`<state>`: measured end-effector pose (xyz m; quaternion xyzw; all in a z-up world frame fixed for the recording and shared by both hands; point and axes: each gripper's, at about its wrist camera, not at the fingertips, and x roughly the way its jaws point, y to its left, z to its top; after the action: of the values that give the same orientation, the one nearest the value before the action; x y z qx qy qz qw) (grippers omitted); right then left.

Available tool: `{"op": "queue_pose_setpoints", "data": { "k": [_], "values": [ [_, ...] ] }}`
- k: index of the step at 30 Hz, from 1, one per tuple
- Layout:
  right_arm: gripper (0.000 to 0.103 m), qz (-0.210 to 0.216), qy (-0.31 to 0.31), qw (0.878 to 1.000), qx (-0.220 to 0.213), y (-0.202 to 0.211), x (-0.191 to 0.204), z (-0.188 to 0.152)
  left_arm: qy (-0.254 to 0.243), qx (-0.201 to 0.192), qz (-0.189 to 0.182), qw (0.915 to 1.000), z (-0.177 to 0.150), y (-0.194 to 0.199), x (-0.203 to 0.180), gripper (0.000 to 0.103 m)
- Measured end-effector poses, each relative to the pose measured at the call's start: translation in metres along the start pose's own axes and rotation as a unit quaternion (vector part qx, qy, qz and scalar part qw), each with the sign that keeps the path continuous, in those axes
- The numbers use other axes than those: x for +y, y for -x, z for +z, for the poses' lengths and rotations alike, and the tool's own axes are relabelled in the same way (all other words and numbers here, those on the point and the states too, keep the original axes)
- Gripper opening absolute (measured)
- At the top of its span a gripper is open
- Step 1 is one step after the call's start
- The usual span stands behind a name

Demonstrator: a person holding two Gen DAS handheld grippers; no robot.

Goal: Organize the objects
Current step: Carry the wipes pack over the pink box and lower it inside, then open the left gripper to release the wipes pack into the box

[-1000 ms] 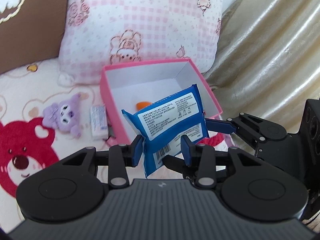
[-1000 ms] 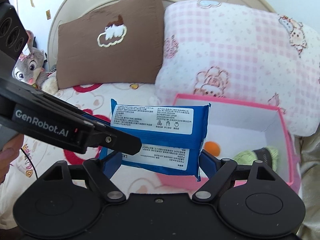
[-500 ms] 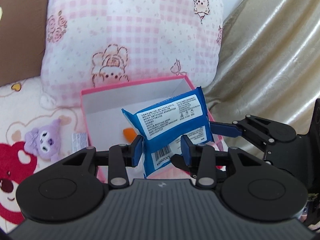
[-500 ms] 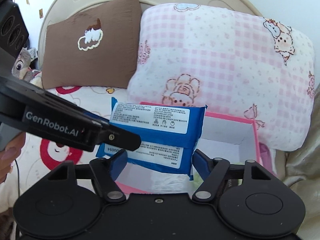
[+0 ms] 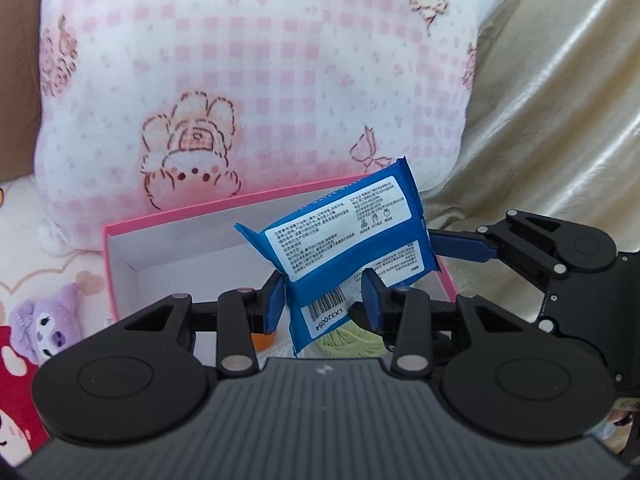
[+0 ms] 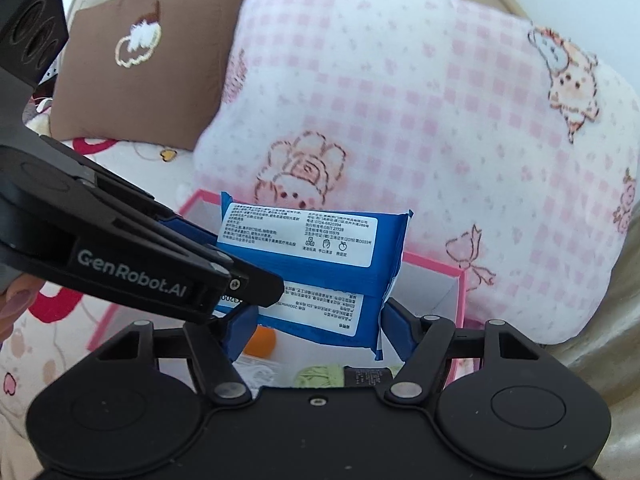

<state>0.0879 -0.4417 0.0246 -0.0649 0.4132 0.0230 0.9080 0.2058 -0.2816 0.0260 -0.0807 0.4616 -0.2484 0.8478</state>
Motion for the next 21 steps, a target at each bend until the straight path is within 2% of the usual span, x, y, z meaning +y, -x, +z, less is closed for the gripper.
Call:
{"op": "queue_pose_setpoints", "data": {
  "k": [11,16,21],
  "values": [
    [0.071,-0.017,-0.035,0.996,0.082,-0.055,-0.033,0.001,0.048,0.051,-0.031,0.9970,0.012,-0.081,0.020,0.038],
    [0.069,-0.037,-0.013,0.992,0.117,-0.073,-0.028,0.007,0.069,0.053,-0.033,0.9957,0.009,-0.099,0.029,0.038],
    [0.057,-0.036,-0.007,0.988,0.149,-0.094,-0.027,0.005,0.093,0.054,-0.020,0.9940,0.004,-0.114,0.041,0.040]
  ]
}}
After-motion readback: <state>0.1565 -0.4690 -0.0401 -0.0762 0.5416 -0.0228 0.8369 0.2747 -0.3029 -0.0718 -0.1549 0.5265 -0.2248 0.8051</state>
